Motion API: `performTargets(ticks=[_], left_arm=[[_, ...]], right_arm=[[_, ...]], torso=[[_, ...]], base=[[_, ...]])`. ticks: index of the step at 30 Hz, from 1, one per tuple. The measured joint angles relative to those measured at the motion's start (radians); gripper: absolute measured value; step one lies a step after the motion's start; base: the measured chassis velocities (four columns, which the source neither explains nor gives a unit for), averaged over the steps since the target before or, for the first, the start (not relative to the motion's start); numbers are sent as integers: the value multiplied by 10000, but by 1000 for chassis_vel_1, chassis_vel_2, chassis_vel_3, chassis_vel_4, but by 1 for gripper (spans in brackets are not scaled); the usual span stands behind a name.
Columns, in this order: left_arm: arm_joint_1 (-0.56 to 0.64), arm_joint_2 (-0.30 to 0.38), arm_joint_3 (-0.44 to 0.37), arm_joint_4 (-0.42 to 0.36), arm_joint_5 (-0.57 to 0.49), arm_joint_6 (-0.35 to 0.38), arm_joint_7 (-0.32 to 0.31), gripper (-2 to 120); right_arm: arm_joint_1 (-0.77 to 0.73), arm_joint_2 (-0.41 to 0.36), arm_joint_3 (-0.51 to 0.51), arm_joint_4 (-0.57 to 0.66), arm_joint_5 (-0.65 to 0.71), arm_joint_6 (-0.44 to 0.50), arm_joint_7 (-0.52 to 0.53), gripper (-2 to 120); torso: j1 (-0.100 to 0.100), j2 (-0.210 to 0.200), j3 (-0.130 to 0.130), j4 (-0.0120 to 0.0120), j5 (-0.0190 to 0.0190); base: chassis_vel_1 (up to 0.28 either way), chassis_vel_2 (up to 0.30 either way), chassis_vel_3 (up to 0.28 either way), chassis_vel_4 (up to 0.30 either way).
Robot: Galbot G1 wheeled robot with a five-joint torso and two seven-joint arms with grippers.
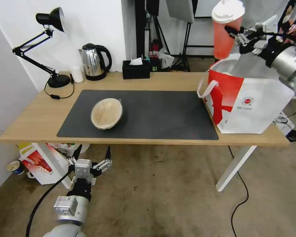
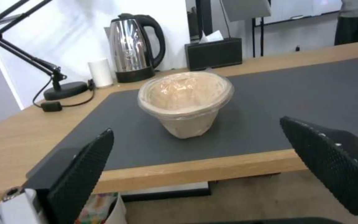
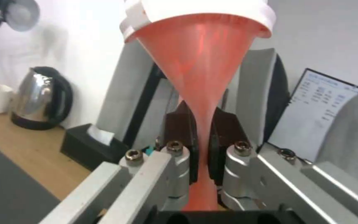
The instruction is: Pick up the trash from the table and place it into the takeout bag.
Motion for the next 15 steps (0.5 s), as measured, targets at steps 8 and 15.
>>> performTargets(ticks=[8, 15], left_arm=[[0, 0, 0, 0, 0, 0, 0, 100], [0, 0, 0, 0, 0, 0, 0, 100]], right_arm=[[-781, -20, 707, -730, -223, 207, -121, 3], [-1256, -4, 939, -1255, -489, 332, -151, 3]], torso=[[0, 0, 0, -1, 0], [0, 0, 0, 0, 0]], base=[[0, 0, 0, 0], [0, 0, 0, 0]])
